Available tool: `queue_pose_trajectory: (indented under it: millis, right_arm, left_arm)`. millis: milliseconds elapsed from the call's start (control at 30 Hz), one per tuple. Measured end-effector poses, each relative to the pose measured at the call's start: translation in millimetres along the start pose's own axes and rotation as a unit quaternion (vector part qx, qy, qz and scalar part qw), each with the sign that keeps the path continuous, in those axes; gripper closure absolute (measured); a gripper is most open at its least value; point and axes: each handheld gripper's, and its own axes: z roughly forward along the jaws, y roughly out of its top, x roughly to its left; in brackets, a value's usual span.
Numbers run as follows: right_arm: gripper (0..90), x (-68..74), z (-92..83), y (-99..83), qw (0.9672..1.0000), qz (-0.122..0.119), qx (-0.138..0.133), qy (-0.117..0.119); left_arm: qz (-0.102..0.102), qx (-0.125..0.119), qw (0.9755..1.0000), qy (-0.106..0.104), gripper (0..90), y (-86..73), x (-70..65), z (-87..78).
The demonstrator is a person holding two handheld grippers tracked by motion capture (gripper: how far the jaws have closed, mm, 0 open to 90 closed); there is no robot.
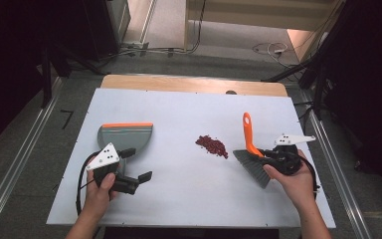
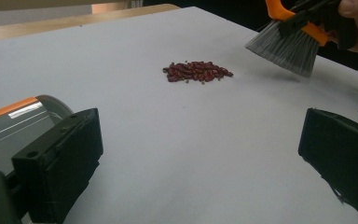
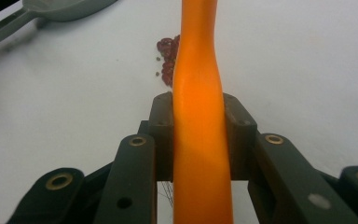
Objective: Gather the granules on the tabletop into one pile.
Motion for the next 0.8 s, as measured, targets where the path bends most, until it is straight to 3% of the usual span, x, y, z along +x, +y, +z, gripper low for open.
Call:
queue_pose_trajectory:
  millis: [400,800]
  right_arm:
    - [68.5,-11.1,-19.0,-25.7,0.9993,0.029,-0.019,-0.012]
    - [68.5,-19.0,-23.7,-31.4,0.9984,0.045,-0.027,-0.019]
  left_arm:
    - [0.002,-0.006,1.0,-0.001,0.4,1.0,0.3,-1.3]
    - [0.005,-0.003,1.0,0.0,0.4,0.8,0.5,-0.7]
